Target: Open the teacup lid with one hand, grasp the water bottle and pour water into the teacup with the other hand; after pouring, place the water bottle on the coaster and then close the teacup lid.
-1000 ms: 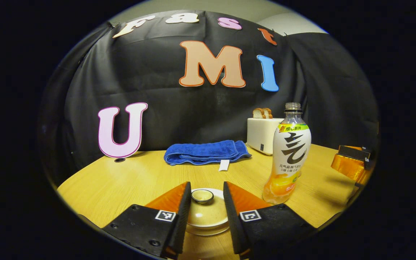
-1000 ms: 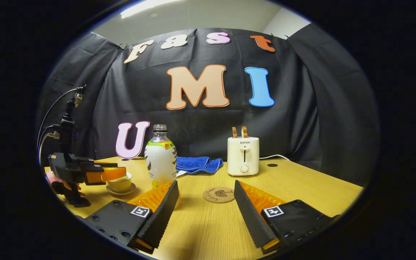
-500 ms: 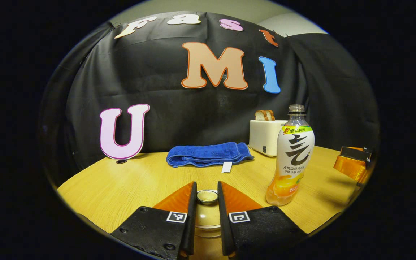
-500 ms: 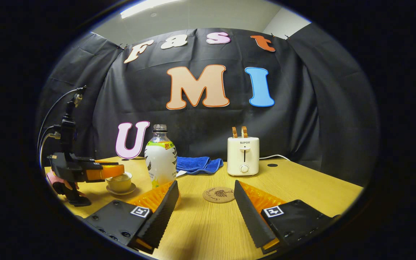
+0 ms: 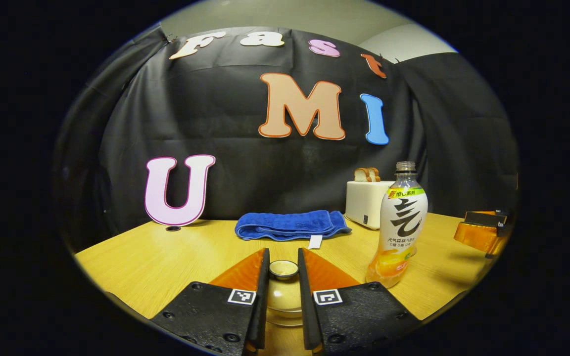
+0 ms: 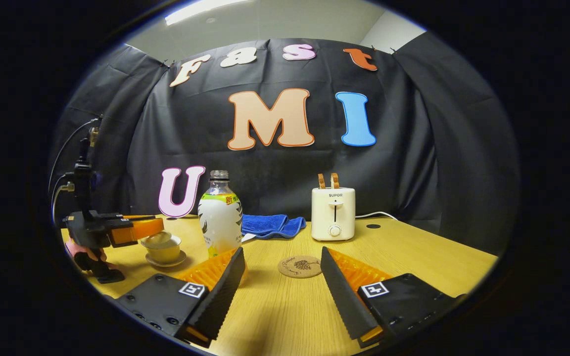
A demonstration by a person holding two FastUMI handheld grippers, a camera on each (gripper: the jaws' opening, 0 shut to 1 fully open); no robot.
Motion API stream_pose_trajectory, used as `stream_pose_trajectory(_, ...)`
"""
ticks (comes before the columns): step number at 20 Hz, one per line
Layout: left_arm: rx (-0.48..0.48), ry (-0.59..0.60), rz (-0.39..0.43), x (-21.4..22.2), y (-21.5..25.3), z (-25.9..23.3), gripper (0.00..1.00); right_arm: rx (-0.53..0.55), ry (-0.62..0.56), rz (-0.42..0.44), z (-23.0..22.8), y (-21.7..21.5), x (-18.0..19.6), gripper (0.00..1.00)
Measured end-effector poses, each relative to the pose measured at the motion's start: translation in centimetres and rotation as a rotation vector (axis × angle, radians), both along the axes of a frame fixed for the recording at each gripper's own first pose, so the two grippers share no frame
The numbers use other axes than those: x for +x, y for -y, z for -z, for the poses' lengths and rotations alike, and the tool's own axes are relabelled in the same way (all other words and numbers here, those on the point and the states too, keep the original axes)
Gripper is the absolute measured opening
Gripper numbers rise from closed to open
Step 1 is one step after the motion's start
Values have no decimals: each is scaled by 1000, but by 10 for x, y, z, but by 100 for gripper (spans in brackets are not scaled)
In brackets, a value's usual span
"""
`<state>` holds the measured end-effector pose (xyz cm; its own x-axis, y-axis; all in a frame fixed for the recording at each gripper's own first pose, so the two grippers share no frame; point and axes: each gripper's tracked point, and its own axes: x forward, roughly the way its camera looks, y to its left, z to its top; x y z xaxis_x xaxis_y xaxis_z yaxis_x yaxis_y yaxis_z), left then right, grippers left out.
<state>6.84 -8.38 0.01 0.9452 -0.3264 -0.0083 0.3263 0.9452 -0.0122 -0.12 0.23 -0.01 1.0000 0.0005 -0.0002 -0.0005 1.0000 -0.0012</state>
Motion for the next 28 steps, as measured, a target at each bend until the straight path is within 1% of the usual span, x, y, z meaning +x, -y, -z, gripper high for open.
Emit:
stream_pose_trajectory(1,0,1,-7,-1,-4,1,28,0,0,0,0,0,0,95)
stream_pose_trajectory(3,1,3,-18,-5,-11,0,28,0,0,0,1,0,0,95)
stream_pose_trajectory(6,3,8,-59,-12,-27,-1,28,0,0,-2,0,0,0,95)
stream_pose_trajectory(8,4,10,-84,-17,-38,-2,28,1,-2,-25,0,-4,-1,95)
stream_pose_trajectory(9,4,11,-96,-20,-43,-1,28,2,-6,-46,0,-7,-1,95)
stream_pose_trajectory(10,6,9,-108,-23,-49,-2,28,3,-8,-79,0,-11,-2,97)
stream_pose_trajectory(11,4,13,-122,-25,-55,-2,28,4,-9,-108,0,-19,-1,94)
stream_pose_trajectory(14,8,13,-160,-31,-73,-2,27,7,-27,-220,4,-42,6,94)
stream_pose_trajectory(15,7,13,-169,-31,-77,-1,27,8,-42,-251,7,-48,8,97)
stream_pose_trajectory(16,9,9,-174,-32,-80,-1,27,7,-64,-272,11,-53,12,94)
stream_pose_trajectory(18,10,11,-187,-33,-88,-2,27,2,-85,-303,13,-61,18,95)
stream_pose_trajectory(19,10,12,-195,-33,-91,-1,27,-1,-90,-317,14,-65,20,97)
stream_pose_trajectory(22,12,10,-208,-32,-98,-1,27,-4,-116,-331,19,-74,35,97)
stream_pose_trajectory(23,11,11,-210,-33,-99,0,27,-7,-134,-335,23,-77,39,99)
stream_pose_trajectory(24,12,10,-210,-33,-99,-1,27,-10,-153,-334,26,-79,43,99)
stream_pose_trajectory(25,12,10,-210,-32,-100,0,27,-13,-166,-338,28,-82,48,97)
stream_pose_trajectory(27,13,8,-215,-32,-101,1,27,-18,-178,-344,30,-88,57,97)
stream_pose_trajectory(28,13,9,-219,-32,-103,0,27,-22,-184,-347,31,-92,61,99)
